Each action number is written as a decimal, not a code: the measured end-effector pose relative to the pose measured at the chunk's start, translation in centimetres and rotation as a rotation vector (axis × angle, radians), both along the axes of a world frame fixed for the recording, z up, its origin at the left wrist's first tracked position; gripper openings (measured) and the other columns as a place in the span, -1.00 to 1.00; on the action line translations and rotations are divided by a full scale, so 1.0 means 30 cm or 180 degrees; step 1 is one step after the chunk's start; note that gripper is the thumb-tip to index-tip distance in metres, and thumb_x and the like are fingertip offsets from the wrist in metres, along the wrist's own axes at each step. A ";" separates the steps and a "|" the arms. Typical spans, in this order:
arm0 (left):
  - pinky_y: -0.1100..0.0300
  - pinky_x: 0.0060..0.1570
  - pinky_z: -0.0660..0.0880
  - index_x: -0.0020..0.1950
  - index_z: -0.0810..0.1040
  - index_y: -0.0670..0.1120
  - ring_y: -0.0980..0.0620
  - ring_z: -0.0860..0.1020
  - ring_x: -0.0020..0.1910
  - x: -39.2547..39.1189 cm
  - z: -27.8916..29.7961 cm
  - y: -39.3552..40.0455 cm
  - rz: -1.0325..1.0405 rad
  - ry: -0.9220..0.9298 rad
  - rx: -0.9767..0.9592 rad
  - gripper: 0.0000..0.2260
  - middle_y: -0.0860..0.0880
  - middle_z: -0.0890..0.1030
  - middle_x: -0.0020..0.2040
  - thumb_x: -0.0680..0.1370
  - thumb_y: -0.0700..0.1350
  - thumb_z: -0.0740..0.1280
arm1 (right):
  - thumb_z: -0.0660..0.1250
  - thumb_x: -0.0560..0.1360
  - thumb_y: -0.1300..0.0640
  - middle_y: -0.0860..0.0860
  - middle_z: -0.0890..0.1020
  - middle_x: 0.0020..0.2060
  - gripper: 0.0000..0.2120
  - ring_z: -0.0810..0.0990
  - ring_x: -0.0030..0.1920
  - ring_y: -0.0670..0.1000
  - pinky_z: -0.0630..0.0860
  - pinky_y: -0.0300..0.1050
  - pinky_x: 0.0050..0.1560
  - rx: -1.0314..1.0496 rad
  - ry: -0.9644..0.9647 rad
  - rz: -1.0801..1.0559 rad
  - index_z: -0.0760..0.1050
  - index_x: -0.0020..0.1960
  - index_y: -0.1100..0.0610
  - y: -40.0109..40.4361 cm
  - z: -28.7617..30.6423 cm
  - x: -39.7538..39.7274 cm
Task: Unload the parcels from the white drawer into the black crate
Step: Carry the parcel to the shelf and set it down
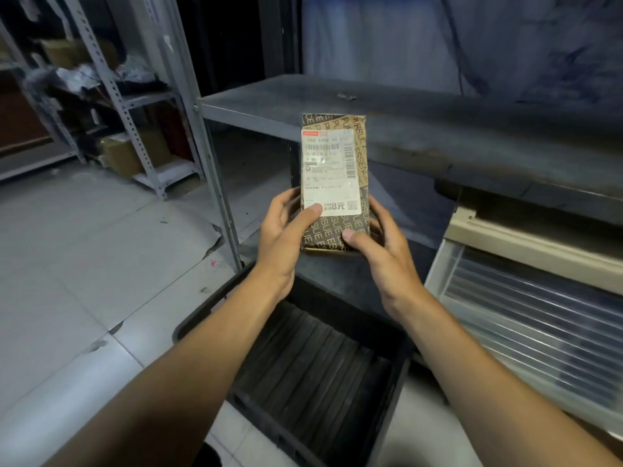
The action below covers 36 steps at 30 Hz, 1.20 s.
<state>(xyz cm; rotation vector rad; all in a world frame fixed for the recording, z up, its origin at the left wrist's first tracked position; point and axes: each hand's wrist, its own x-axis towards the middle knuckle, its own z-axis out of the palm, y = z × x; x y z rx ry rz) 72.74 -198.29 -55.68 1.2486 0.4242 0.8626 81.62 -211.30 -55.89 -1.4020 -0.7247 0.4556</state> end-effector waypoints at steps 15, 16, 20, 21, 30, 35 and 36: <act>0.33 -0.14 0.57 0.27 0.44 -0.03 0.15 0.70 0.00 -0.126 -0.242 -0.124 -0.0008 0.0628 -0.0230 -0.73 -0.03 0.68 0.16 0.60 -0.12 0.39 | 0.46 0.40 -0.02 -0.11 0.64 0.26 -0.26 0.59 0.30 -0.09 0.45 0.08 0.42 -0.0442 0.0412 -0.0163 0.33 0.54 -0.13 -0.105 -0.241 -0.142; 0.31 -0.12 0.58 0.29 0.45 -0.04 0.14 0.70 0.02 -0.116 -0.259 -0.119 -0.0006 0.0648 -0.0234 -0.72 -0.03 0.68 0.16 0.60 -0.12 0.40 | 0.45 0.41 -0.02 -0.11 0.64 0.27 -0.27 0.59 0.30 -0.08 0.45 0.08 0.43 -0.0460 0.0417 -0.0175 0.32 0.55 -0.14 -0.099 -0.258 -0.133; 0.15 0.10 0.58 0.34 0.49 -0.03 0.06 0.65 0.16 -0.049 -0.337 -0.091 0.0014 0.0722 -0.0112 -0.66 -0.03 0.66 0.20 0.58 -0.12 0.43 | 0.39 0.52 0.03 -0.16 0.65 0.25 -0.38 0.59 0.28 -0.12 0.43 0.08 0.44 -0.0566 0.0431 -0.0176 0.32 0.54 -0.19 -0.063 -0.327 -0.063; 0.13 0.16 0.57 0.35 0.49 -0.02 0.07 0.64 0.18 -0.028 -0.362 -0.082 0.0002 0.0763 -0.0053 -0.65 -0.01 0.66 0.20 0.57 -0.12 0.43 | 0.37 0.55 0.04 -0.18 0.66 0.23 -0.43 0.60 0.27 -0.13 0.43 0.08 0.44 -0.0607 0.0429 -0.0180 0.34 0.51 -0.23 -0.049 -0.345 -0.039; 0.06 0.31 0.53 0.43 0.48 -0.07 0.11 0.64 0.19 0.241 -0.581 0.091 -0.0156 0.0964 -0.0029 -0.61 0.01 0.67 0.22 0.60 -0.18 0.39 | 0.26 0.62 0.13 -0.21 0.61 0.24 -0.46 0.56 0.22 -0.22 0.44 -0.22 0.27 -0.0852 0.0561 -0.0301 0.29 0.55 -0.17 0.134 -0.549 0.221; 0.14 0.21 0.58 0.40 0.55 -0.08 0.10 0.67 0.13 0.365 -0.693 0.214 -0.0123 0.1065 -0.0072 -0.65 0.01 0.71 0.15 0.61 -0.21 0.37 | 0.36 0.60 0.09 -0.16 0.63 0.26 -0.45 0.58 0.25 -0.14 0.46 -0.08 0.37 -0.0962 0.0783 -0.0372 0.32 0.54 -0.14 0.251 -0.685 0.349; 0.11 0.21 0.58 0.39 0.57 -0.09 0.08 0.67 0.13 0.386 -0.716 0.240 -0.0122 0.1080 -0.0066 -0.66 -0.01 0.71 0.14 0.61 -0.23 0.36 | 0.38 0.59 0.08 -0.15 0.63 0.25 -0.45 0.59 0.25 -0.13 0.46 -0.04 0.39 -0.0982 0.0814 -0.0387 0.35 0.53 -0.13 0.274 -0.713 0.370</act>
